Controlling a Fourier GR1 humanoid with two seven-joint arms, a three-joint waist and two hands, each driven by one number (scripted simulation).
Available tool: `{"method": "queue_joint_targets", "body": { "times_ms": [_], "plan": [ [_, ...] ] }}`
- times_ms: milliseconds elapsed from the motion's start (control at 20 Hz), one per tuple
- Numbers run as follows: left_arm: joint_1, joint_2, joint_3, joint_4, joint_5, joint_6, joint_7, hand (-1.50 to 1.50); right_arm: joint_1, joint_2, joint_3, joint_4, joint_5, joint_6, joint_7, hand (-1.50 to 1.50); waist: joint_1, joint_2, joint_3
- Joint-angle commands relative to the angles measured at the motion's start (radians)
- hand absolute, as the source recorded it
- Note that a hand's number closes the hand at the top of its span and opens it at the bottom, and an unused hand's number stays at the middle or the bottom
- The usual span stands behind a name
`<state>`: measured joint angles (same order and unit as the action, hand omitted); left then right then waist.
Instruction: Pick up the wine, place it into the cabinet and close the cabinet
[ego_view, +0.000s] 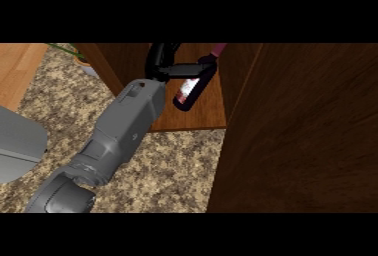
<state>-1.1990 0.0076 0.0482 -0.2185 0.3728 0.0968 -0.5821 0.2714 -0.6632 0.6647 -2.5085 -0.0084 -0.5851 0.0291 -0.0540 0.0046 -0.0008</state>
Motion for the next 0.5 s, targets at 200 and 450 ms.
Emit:
{"method": "queue_joint_targets", "body": {
  "times_ms": [200, 450],
  "plan": [
    [0.081, -0.007, -0.034, -0.062, 0.064, -0.099, 0.009, -1.5, 0.081, -0.049, 0.002, -0.23, -0.024, -0.009, 0.092, -1.5, 0.014, -0.016, -0.001],
    [0.142, -0.008, -0.091, -0.148, 0.092, -0.147, 0.032, -1.5, 0.087, -0.049, -0.018, -0.218, -0.028, -0.019, 0.084, -1.5, 0.037, -0.019, 0.0]
  ]
}}
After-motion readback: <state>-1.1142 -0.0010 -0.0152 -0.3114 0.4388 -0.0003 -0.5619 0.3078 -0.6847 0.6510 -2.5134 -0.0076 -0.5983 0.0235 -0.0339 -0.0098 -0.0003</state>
